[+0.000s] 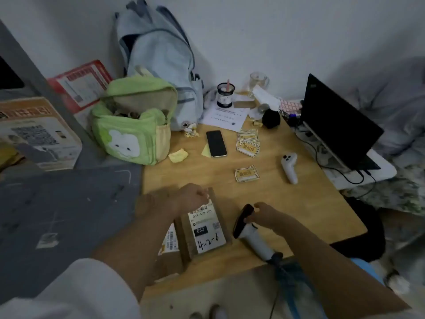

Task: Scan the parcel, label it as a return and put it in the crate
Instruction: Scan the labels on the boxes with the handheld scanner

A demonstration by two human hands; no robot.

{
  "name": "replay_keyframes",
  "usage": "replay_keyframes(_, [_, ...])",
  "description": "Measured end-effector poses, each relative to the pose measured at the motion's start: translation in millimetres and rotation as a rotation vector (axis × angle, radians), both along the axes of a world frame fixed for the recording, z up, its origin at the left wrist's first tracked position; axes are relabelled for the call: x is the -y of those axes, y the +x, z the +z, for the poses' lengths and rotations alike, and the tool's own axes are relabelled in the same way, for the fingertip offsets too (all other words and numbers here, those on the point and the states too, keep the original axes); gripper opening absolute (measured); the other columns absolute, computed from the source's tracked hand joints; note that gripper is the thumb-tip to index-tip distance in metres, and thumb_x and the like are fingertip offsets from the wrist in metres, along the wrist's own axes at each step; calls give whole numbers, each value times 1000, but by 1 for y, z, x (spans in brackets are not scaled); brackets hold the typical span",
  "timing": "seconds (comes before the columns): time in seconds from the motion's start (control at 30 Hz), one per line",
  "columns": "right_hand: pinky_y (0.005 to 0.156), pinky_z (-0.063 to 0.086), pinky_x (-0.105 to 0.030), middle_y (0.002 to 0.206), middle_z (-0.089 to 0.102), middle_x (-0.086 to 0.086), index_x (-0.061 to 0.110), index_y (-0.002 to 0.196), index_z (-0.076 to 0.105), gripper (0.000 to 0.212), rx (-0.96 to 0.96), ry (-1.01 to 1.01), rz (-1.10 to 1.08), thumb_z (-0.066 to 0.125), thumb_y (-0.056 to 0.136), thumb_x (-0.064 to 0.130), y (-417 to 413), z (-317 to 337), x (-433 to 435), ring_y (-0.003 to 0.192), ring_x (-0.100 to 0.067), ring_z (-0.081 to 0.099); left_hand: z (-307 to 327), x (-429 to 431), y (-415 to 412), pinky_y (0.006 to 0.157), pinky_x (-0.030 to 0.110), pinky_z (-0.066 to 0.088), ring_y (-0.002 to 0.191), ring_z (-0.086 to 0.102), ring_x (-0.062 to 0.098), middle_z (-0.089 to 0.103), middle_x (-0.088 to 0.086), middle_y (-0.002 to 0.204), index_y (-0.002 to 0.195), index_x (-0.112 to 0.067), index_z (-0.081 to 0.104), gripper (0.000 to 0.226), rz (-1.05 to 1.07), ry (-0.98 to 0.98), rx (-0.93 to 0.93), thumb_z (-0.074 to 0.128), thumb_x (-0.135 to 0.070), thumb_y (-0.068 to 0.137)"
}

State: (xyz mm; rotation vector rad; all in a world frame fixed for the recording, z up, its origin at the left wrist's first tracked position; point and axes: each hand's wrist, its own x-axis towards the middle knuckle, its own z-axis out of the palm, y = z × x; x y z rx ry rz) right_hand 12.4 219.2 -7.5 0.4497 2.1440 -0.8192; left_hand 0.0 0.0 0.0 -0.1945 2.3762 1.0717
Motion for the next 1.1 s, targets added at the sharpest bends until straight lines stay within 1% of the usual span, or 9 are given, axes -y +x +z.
replay_keyframes(0.07, [104, 38, -35, 146, 37, -25, -9, 141, 29, 57, 58, 124, 175, 49, 97, 21, 9, -10, 4, 134, -35, 40, -6, 3, 3, 63, 24, 44, 76, 54, 14, 58, -1, 85, 94, -13, 65, 12, 24, -85, -61, 57, -19, 88])
replay_keyframes(0.13, [100, 41, -33, 140, 45, -21, -4, 138, 36, 55, 84, 232, 315, 51, 95, 26, 20, -28, 4, 127, -33, 47, -19, 10, 10, 59, 20, 38, 82, 52, 13, 57, -1, 98, 104, -14, 64, 19, 64, -169, -79, 59, -18, 87])
replay_keyframes(0.27, [87, 48, -40, 118, 57, -10, 12, 127, 41, 44, -66, 356, 338, 54, 88, 28, 37, -70, -2, 106, -29, 58, -42, 20, 23, 78, 31, 50, 107, 54, 23, 51, 8, 129, 113, -10, 62, 32, 97, -146, -58, 65, -14, 82])
replay_keyframes(0.4, [76, 47, -37, 107, 61, -4, 20, 121, 37, 33, -164, 445, 308, 51, 91, 19, 53, -77, 1, 96, -25, 62, -47, 27, 31, 103, 36, 42, 128, 42, 29, 35, 9, 146, 116, -8, 60, 34, 95, -138, -42, 64, -12, 83])
replay_keyframes(0.5, [69, 49, -34, 107, 61, -5, 17, 120, 41, 34, -156, 421, 282, 52, 89, 23, 53, -72, 3, 94, -23, 63, -43, 33, 32, 95, 36, 47, 115, 51, 26, 45, 11, 138, 121, -9, 58, 38, 104, -98, -7, 63, -17, 84])
replay_keyframes(0.67, [76, 50, -33, 108, 61, -5, 12, 110, 51, 42, -183, 280, 155, 47, 83, 44, 46, -47, 10, 95, -22, 61, -26, 35, 28, 91, 31, 47, 114, 55, 26, 57, 10, 127, 121, -9, 59, 37, 166, -13, -18, 62, -18, 86])
replay_keyframes(0.83, [58, 46, -28, 79, 58, -2, 12, 88, 54, 16, -304, 164, 52, 51, 77, 22, 35, -9, 21, 70, -17, 57, 2, 40, 30, 74, 25, 46, 97, 59, 19, 66, 5, 107, 103, -12, 66, 20, 171, 7, -117, 58, -19, 87])
replay_keyframes(0.97, [55, 40, -29, 64, 52, -5, 10, 75, 51, 7, -337, -12, 26, 51, 78, 17, 33, 26, 41, 55, -21, 48, 15, 47, 34, 62, 18, 39, 88, 60, 19, 64, 0, 85, 80, -18, 67, 9, 236, 56, -220, 60, -17, 86])
replay_keyframes(1.1, [51, 41, -30, 67, 53, -11, 0, 91, 56, 18, -211, -212, -76, 54, 84, 17, 40, 63, 66, 52, -24, 49, 19, 57, 41, 64, 23, 42, 86, 61, 20, 66, 2, 83, 72, -20, 65, 14, 316, 83, -278, 62, -9, 81])
